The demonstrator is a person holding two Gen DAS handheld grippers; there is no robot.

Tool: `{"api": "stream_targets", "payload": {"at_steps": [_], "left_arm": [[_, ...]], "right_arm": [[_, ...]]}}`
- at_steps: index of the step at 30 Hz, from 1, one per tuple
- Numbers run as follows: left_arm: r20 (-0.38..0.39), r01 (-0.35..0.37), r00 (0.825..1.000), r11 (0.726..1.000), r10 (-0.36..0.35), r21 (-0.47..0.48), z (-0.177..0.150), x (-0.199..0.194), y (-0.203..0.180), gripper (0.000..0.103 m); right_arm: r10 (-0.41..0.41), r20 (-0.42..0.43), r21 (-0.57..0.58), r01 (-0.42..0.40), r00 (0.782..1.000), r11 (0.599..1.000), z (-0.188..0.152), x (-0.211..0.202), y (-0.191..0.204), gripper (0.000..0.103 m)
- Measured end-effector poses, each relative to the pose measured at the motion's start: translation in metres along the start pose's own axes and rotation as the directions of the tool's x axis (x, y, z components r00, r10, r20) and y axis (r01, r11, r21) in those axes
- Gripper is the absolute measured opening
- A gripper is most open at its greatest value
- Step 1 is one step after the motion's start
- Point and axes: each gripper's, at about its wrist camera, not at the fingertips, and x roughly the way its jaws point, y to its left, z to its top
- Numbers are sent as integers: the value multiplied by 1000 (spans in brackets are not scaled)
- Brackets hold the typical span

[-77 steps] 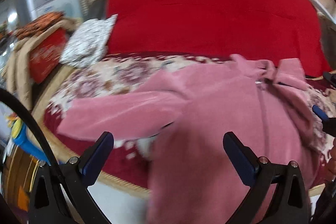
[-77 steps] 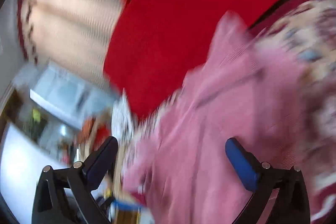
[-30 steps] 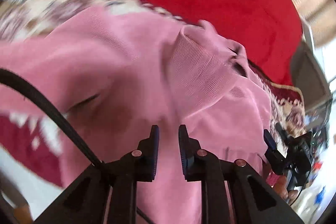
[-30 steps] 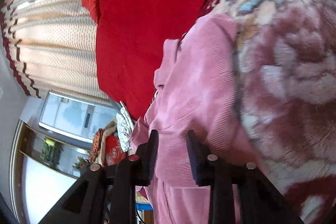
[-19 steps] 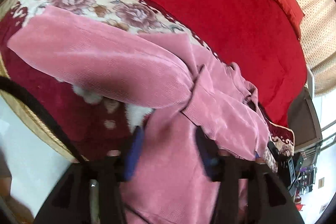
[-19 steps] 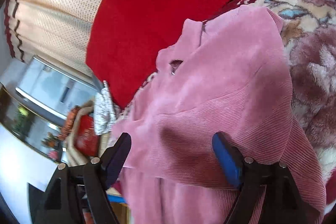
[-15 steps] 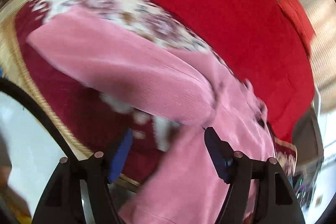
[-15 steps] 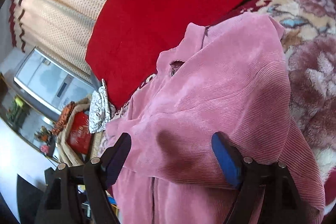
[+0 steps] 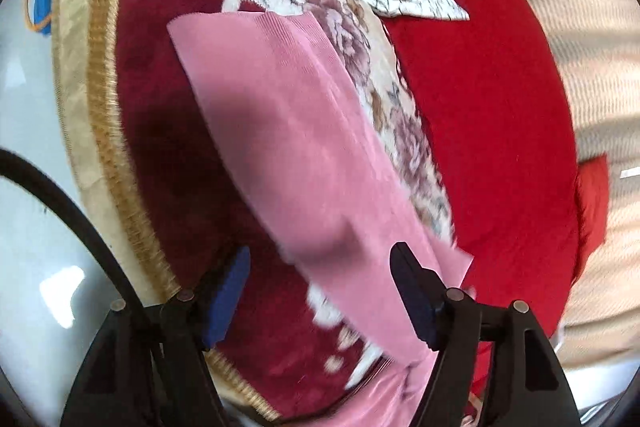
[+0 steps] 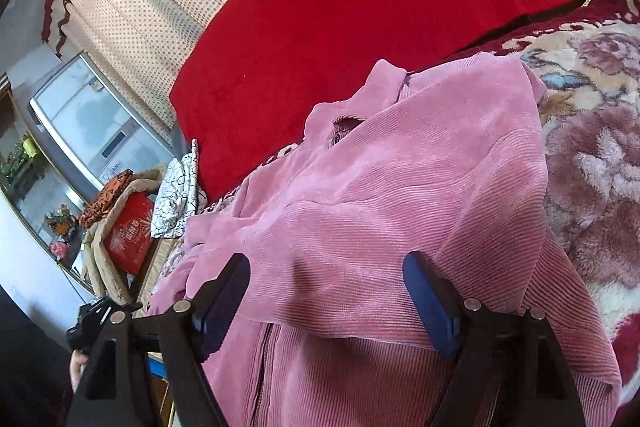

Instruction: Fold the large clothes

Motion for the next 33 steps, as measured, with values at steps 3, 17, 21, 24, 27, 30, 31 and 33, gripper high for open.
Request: {"api": "stream_targets", "payload": {"at_steps": [3, 17, 21, 24, 27, 30, 31, 33], "left_arm": [[22, 23, 1000, 999, -22, -24, 9, 14, 1, 62], [152, 1, 988, 977, -34, 212, 11, -3, -39, 5], [176, -23, 983, 919, -50, 394, -5, -23, -95, 5], [173, -25, 982, 842, -81, 538, -31, -36, -146, 5], [140, -11, 983, 728, -117, 685, -71, -43, -199, 4], [78, 16, 988, 589, -134, 808, -124, -40, -246, 4], [54, 28, 989, 546, -134, 837, -140, -37, -258, 4], [-32, 81, 992, 427, -121, 900, -190, -26, -285, 4]], "right_arm": [[0, 0, -4, 0, 1000, 1000, 0, 1, 1, 82], [7, 18, 7, -7, 1000, 1000, 0, 0, 0, 82], [53, 23, 63, -54, 998, 997, 3, -4, -7, 82], [98, 33, 137, -102, 995, 985, 7, -10, -16, 82], [133, 49, 176, -140, 990, 974, 10, -19, -22, 82], [145, 68, 187, -156, 987, 970, 14, -30, -24, 82], [146, 83, 189, -159, 986, 969, 15, -36, -26, 82], [131, 112, 188, -150, 985, 971, 19, -48, -30, 82]]}}
